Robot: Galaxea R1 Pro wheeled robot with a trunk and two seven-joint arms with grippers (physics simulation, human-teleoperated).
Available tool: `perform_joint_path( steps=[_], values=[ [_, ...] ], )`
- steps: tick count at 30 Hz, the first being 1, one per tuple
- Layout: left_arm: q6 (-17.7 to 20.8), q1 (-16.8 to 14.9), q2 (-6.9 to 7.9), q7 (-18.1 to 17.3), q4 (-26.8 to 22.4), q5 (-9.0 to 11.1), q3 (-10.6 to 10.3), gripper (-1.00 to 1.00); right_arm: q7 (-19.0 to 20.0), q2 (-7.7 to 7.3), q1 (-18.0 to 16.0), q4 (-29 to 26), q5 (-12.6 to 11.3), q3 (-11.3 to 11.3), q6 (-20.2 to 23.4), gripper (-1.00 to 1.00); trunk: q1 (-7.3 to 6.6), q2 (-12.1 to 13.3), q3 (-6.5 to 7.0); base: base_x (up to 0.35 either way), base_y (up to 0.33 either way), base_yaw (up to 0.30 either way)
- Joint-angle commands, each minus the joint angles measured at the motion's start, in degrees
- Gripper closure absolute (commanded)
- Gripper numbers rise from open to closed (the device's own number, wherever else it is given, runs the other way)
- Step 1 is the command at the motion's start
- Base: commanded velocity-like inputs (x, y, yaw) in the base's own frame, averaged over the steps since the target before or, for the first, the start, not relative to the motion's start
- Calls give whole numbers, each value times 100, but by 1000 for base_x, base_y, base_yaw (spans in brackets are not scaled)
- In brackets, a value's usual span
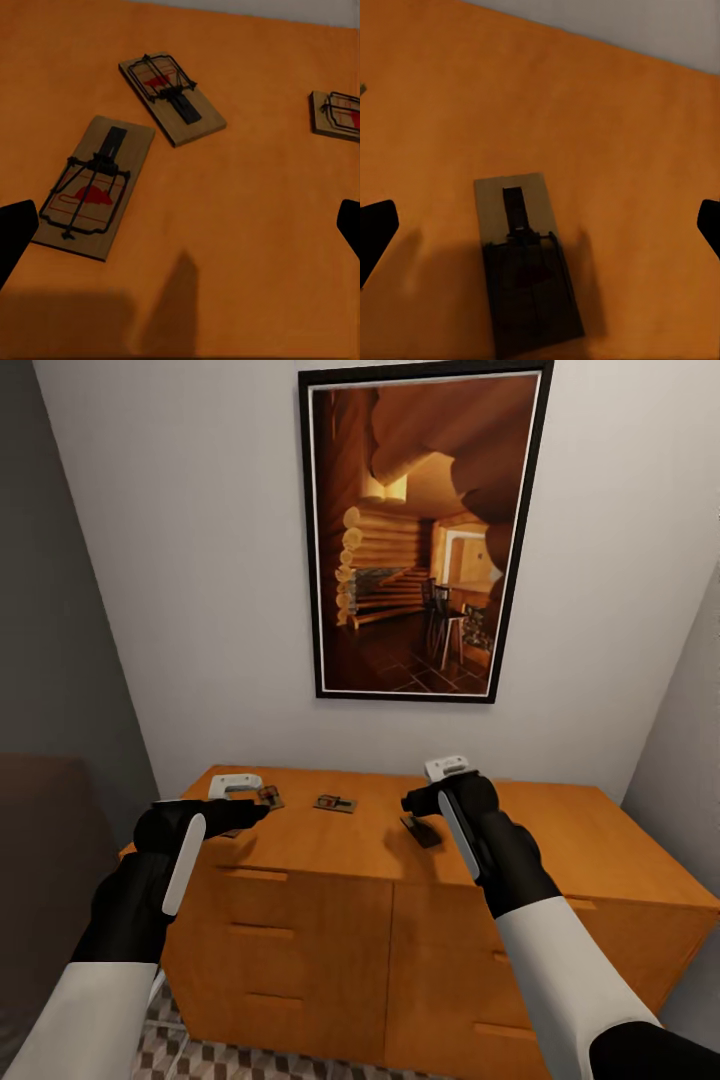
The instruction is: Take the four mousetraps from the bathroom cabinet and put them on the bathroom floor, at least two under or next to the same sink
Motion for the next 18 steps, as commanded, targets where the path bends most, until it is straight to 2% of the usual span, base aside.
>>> perform_joint_path(
  steps=[1, 8, 11, 18],
  values=[
    [24, -4, 1, -1, -2, 29, 4, -100, -13, -2, -5, 46, 12, 4, 25, -100, 0, -4, -7, -17, -6, 0],
    [21, -4, -3, -3, 9, 36, 3, -100, -15, -6, -54, 469, 48, -2, 25, -100, 0, -4, -7, -8, -3, 0],
    [21, -4, -6, -2, 12, 37, 3, -100, -10, -5, -199, 610, 6, -3, 25, -100, 0, -4, -7, -2, -1, 0],
    [20, -4, -7, -2, 13, 27, 3, -100, 13, -2, -296, 677, -18, -4, 25, -100, 0, -4, -7, 0, 0, 0]
  ],
)
